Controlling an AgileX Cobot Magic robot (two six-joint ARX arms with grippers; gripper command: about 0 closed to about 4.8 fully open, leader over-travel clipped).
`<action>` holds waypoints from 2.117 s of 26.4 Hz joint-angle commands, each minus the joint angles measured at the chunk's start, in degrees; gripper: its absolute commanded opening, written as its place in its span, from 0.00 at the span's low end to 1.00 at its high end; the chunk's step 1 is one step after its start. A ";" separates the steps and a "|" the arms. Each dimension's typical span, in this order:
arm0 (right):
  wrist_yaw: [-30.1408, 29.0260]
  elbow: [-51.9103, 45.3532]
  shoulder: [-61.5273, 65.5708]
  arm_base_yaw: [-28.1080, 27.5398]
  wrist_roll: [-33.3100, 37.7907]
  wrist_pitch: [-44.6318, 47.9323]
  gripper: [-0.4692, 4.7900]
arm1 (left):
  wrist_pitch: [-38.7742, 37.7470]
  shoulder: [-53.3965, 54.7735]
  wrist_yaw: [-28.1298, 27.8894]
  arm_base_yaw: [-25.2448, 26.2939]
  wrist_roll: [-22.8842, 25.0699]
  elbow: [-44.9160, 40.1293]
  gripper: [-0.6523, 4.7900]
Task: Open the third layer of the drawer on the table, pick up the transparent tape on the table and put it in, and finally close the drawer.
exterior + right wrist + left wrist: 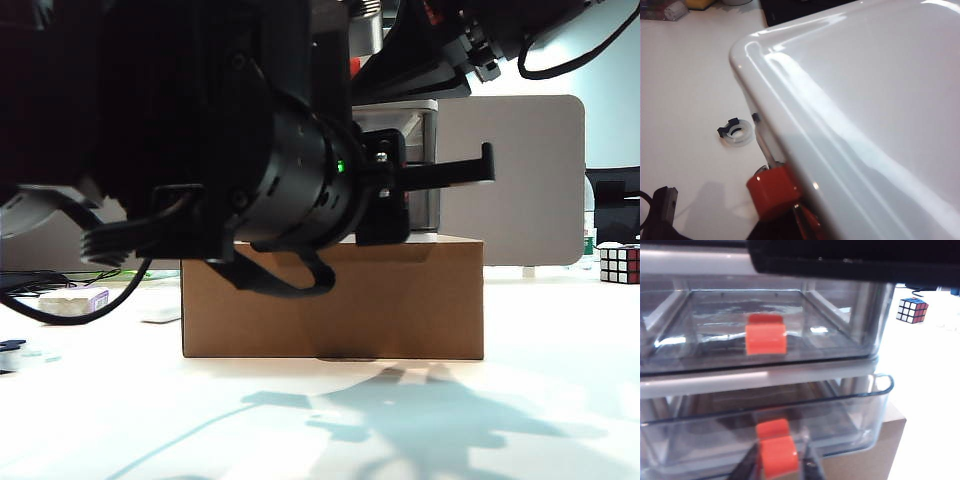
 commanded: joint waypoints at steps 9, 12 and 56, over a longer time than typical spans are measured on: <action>0.09 0.26 -0.20 0.02 -0.31 0.72 0.08 | 0.11 -0.13 -2.78 -0.42 0.00 0.15 0.11; 0.13 0.26 -0.15 0.02 -0.28 0.74 0.08 | 0.55 -0.13 -3.65 -1.11 0.00 0.15 0.11; -0.50 0.28 -0.22 0.13 -0.26 -2.27 0.08 | 6.82 -16.68 -39.04 -32.96 18.34 -8.48 0.46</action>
